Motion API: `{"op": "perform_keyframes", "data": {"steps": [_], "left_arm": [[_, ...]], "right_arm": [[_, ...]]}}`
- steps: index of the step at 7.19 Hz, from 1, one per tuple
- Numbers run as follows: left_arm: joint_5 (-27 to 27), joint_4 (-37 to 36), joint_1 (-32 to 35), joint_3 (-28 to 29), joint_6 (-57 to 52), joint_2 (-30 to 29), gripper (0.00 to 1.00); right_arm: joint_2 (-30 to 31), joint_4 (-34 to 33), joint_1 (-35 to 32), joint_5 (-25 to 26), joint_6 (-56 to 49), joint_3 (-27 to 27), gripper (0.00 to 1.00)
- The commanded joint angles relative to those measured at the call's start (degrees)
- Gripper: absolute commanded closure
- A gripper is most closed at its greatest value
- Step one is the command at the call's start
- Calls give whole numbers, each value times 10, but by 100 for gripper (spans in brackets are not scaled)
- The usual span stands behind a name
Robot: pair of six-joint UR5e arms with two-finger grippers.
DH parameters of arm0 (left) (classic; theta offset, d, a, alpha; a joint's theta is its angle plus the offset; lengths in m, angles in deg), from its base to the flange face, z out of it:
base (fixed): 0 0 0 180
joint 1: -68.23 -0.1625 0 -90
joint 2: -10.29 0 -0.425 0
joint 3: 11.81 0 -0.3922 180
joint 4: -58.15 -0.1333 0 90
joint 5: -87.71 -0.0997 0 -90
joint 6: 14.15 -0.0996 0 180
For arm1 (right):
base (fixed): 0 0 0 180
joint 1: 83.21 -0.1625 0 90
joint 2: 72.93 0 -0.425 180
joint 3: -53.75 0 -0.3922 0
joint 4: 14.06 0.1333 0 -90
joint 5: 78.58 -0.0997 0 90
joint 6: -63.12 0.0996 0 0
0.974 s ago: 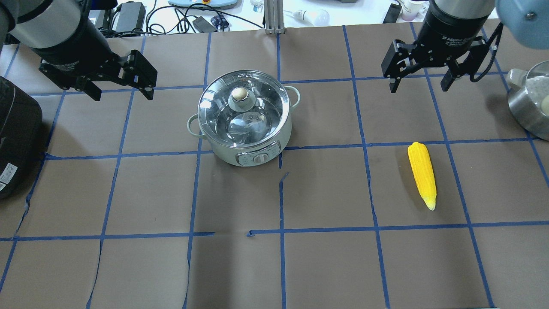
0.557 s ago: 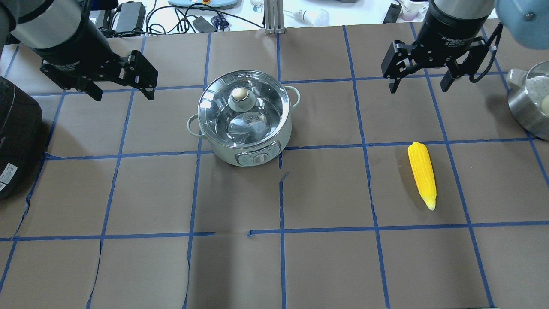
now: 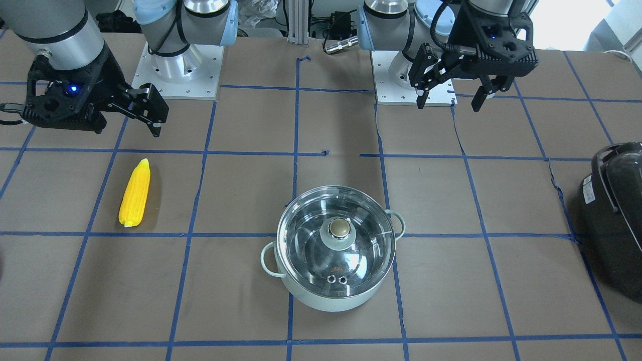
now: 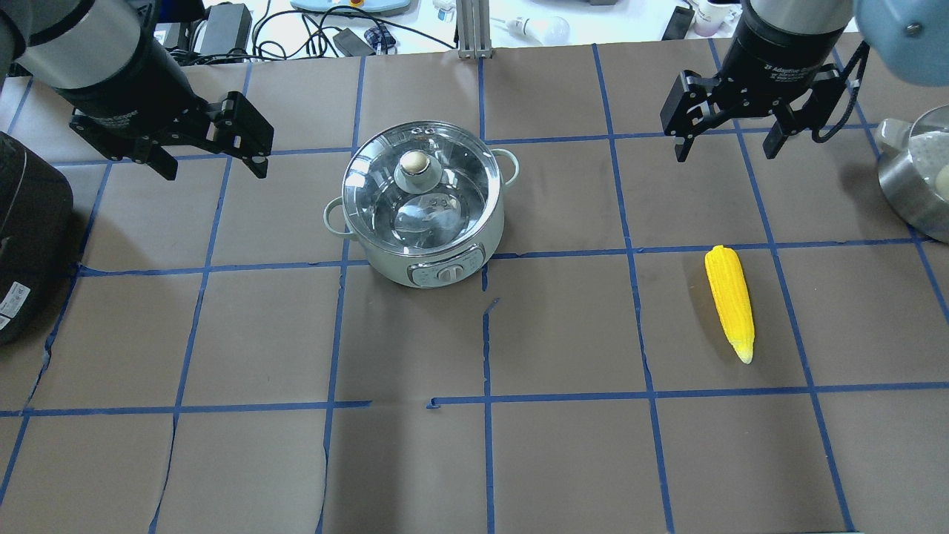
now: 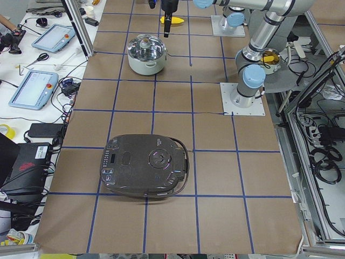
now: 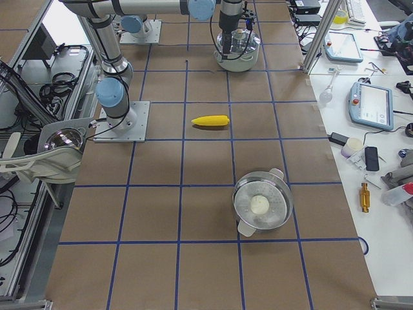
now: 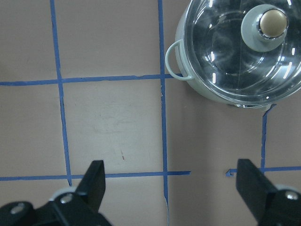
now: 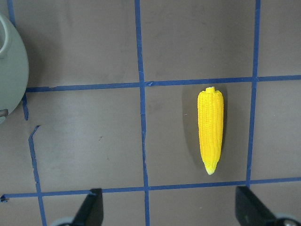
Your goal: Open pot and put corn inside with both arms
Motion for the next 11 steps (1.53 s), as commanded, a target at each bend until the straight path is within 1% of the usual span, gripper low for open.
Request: {"op": "perform_keyframes", "data": {"steps": [1, 11], "left_arm": [[-2, 8, 2, 2, 4, -1, 0], [4, 3, -1, 4, 39, -11, 0]], "right_arm": [[-1, 1, 0, 2, 1, 0, 0], [-1, 2, -2, -1, 8, 2, 0]]}}
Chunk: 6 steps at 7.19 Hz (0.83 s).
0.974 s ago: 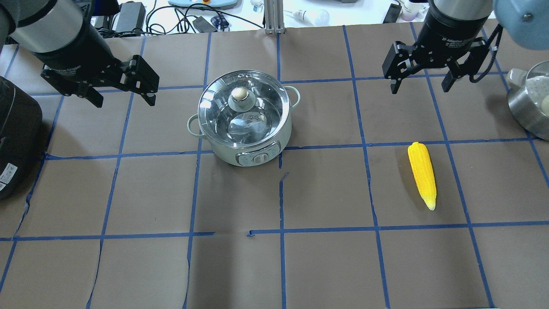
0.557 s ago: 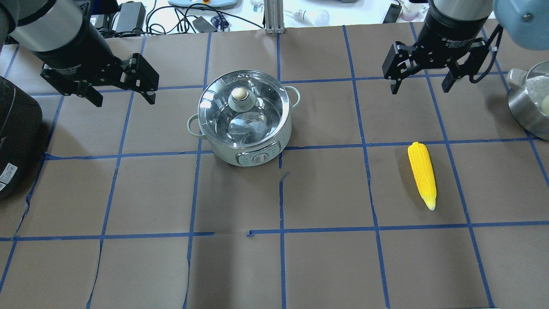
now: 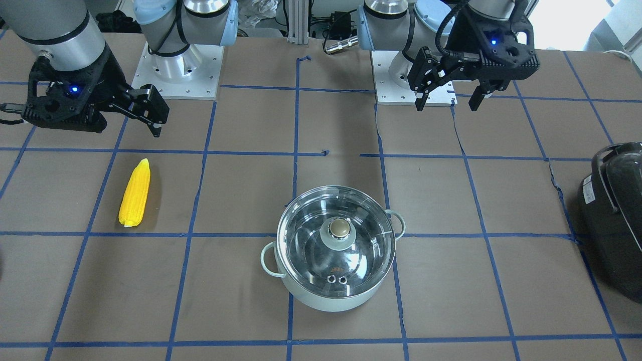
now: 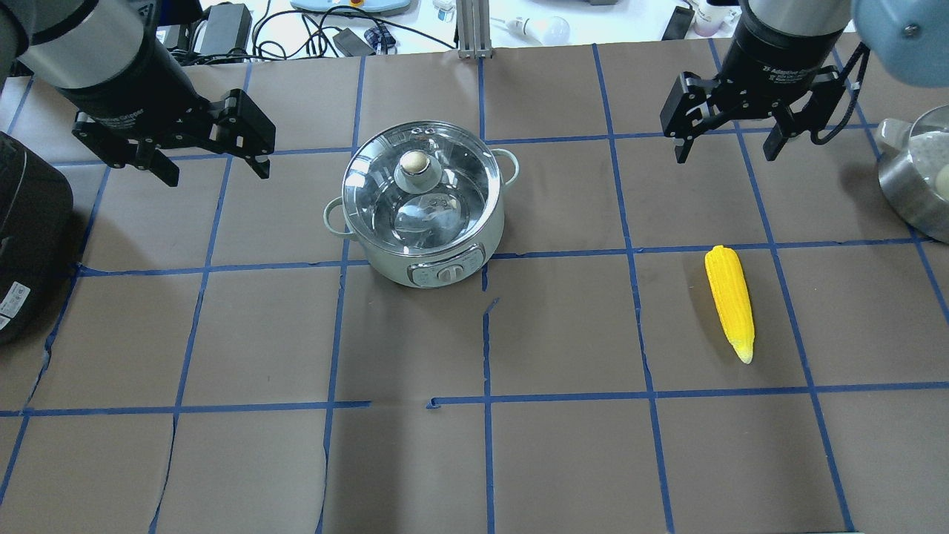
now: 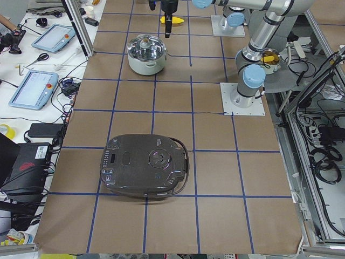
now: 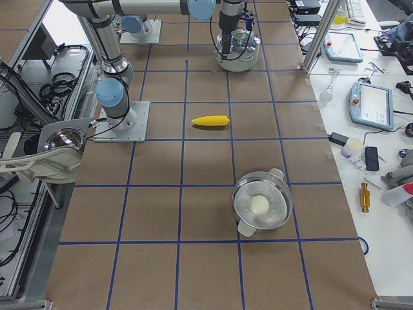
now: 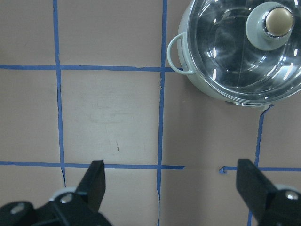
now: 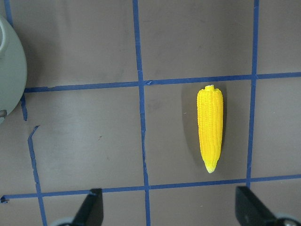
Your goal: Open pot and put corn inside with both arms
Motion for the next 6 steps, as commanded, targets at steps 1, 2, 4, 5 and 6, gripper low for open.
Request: {"op": "perform_keyframes", "data": {"steps": [1, 2, 4, 5, 6], "left_arm": [[-2, -2, 1, 0, 0, -3, 0], [-1, -8, 1, 1, 0, -6, 0], [-7, -8, 1, 9, 1, -15, 0], [-9, -3, 1, 20, 3, -23, 0], [-9, 7, 1, 39, 4, -33, 0]], "right_arm": [[0, 0, 0, -2, -1, 0, 0], [0, 0, 0, -2, -1, 1, 0], [-1, -5, 1, -2, -1, 1, 0], [-1, -4, 1, -2, -1, 0, 0], [0, -5, 0, -3, -1, 0, 0]]}}
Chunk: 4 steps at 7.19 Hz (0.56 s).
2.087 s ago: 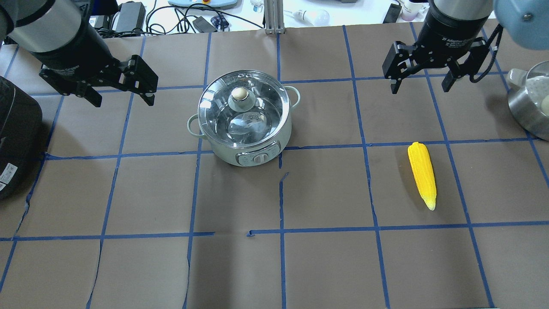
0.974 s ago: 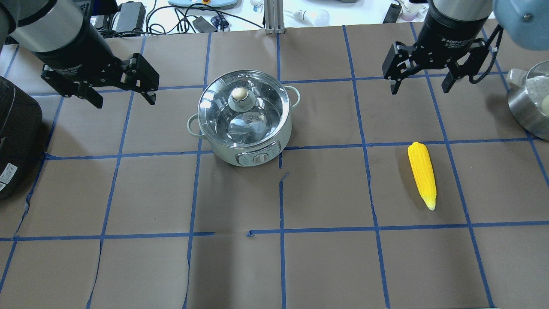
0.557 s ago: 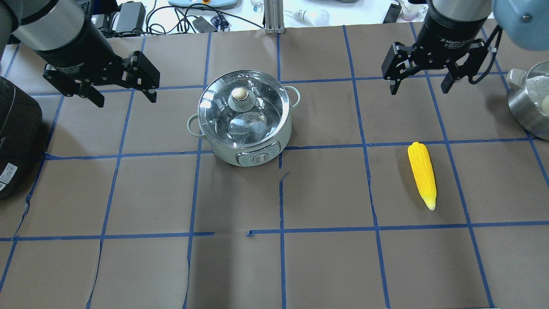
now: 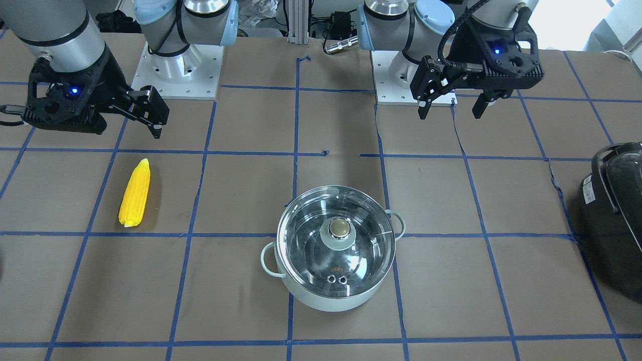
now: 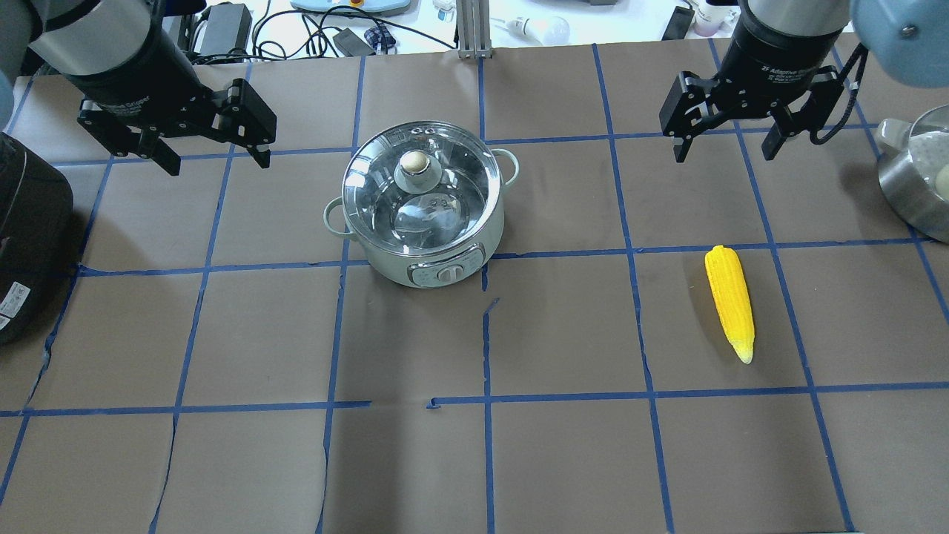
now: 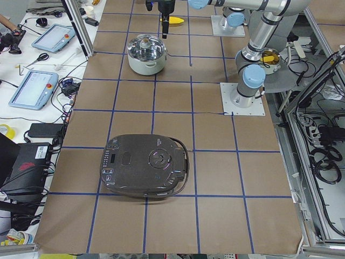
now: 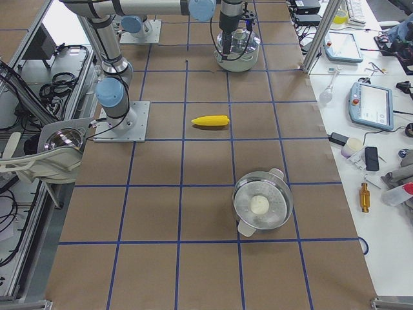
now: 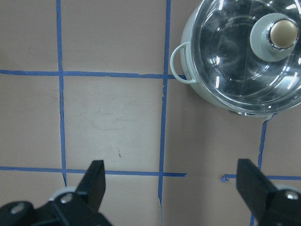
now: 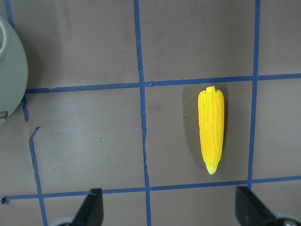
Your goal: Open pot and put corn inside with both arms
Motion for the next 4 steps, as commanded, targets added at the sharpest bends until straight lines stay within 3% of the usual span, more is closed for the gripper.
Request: {"op": "perform_keyframes", "data": {"steps": [1, 4], "left_arm": [[0, 26, 0, 39, 2, -23, 0], [2, 37, 8, 55, 24, -45, 0]], "right_arm": [[0, 0, 0, -1, 0, 1, 0], [0, 2, -1, 1, 1, 0, 0]]}}
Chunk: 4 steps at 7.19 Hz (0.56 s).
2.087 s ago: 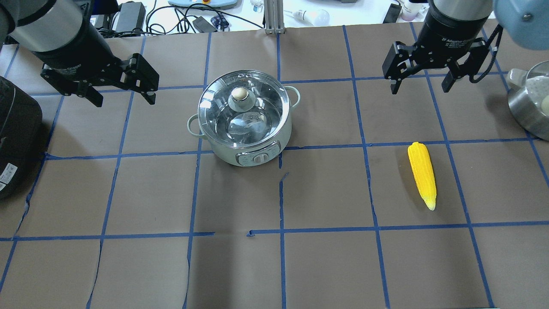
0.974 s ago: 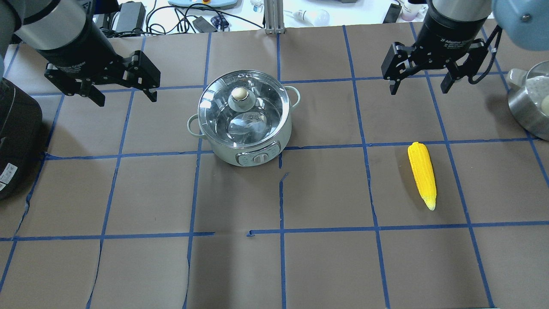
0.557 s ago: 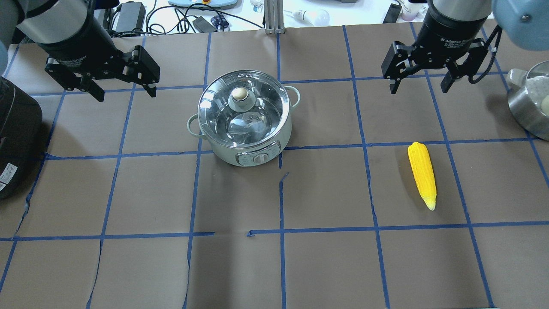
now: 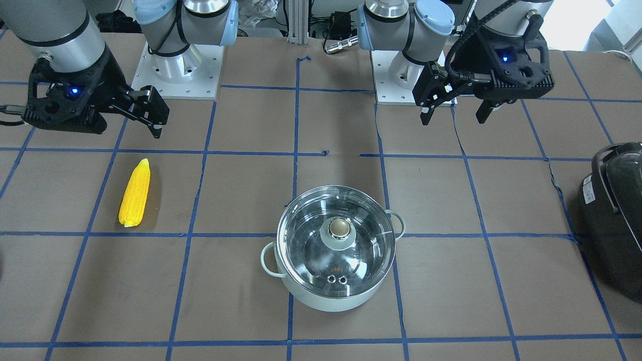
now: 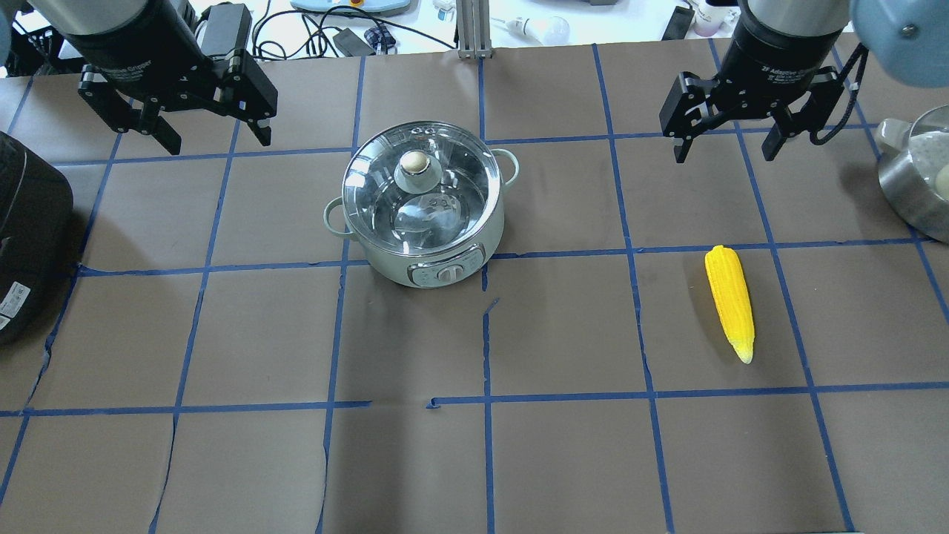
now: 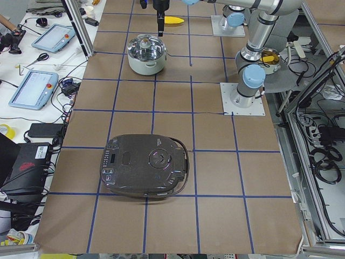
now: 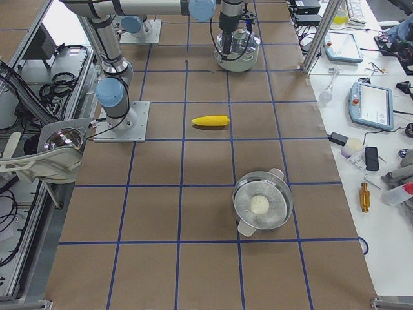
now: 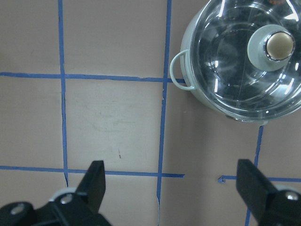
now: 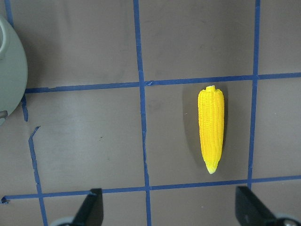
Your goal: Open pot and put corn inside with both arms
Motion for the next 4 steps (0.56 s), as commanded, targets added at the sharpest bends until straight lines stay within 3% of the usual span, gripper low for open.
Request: {"op": "perform_keyframes", "data": {"steps": [1, 4], "left_arm": [[-1, -4, 4, 3, 4, -11, 0], [-1, -6, 5, 1, -2, -10, 0]], "right_arm": [[0, 1, 0, 2, 1, 0, 0], [1, 1, 1, 1, 1, 0, 0]]}}
